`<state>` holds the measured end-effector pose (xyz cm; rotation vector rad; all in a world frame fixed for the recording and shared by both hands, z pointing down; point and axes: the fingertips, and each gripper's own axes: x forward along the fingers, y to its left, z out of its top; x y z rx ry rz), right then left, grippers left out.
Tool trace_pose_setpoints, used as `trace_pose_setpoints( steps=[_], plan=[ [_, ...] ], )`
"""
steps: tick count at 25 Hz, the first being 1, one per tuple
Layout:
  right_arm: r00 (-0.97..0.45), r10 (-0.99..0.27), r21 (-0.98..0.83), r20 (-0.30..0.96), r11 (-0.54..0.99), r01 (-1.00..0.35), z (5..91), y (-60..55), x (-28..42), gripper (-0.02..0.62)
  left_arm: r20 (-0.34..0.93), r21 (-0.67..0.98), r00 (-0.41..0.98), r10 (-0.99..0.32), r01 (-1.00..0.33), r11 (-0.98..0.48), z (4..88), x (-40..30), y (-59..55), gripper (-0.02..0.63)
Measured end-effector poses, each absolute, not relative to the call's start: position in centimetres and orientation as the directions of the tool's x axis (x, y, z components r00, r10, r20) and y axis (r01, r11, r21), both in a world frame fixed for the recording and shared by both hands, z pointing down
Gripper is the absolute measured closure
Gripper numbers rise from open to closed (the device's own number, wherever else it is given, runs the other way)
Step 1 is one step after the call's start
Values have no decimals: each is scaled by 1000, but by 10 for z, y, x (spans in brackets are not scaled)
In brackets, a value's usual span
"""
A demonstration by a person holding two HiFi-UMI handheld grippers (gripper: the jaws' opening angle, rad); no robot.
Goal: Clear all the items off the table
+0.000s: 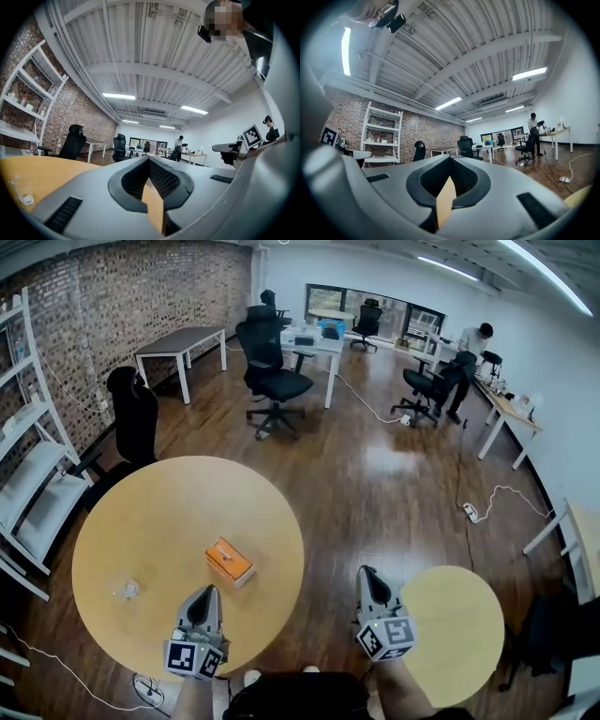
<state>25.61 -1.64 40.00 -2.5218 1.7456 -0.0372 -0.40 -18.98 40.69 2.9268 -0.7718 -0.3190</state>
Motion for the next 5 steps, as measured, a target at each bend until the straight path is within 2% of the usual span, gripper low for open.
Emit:
trace_pose_setpoints(
  steps=[5],
  plan=[
    [356,-934,-83,-30,-353,-932,399,-17,254,595,-129,130,863,-488,-474,-871,418,-8,-191,603]
  ],
)
